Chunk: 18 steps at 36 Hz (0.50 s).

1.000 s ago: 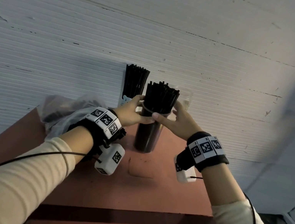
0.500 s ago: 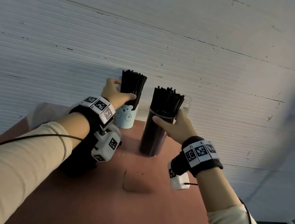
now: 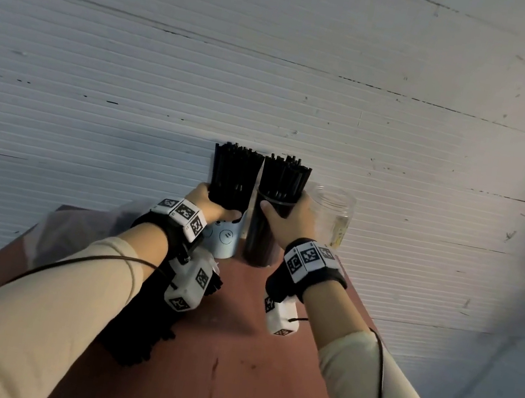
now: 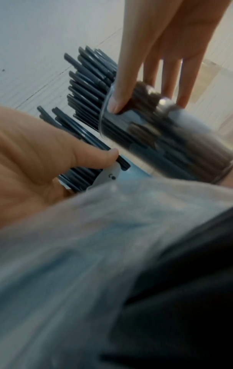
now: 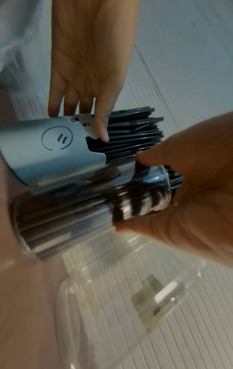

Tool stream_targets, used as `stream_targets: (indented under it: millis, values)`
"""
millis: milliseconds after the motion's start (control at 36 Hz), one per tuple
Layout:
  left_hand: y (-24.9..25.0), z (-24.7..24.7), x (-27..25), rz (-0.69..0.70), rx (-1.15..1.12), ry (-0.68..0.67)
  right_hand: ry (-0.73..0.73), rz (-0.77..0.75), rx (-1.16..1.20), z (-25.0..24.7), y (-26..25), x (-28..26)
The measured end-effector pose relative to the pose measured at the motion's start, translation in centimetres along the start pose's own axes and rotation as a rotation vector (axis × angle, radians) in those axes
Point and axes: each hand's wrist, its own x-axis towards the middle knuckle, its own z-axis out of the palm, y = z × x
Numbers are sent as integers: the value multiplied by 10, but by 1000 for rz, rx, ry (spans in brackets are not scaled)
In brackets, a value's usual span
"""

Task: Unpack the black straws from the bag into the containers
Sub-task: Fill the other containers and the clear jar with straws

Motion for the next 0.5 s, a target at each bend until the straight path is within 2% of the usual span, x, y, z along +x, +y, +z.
stream_targets:
  millis: [167, 306, 444, 500]
  values:
    - [-4, 0, 2, -9, -2, -12, -25, 34, 69, -3, 0, -11]
    - [-5, 0, 4, -25, 6, -16, -65, 26, -27, -27, 5, -34]
    - [-6, 1, 6, -20, 4, -22, 107, -114, -107, -61, 8, -30]
    - [-8, 2, 8, -15, 0, -25, 161, -115, -139, -75, 9, -20]
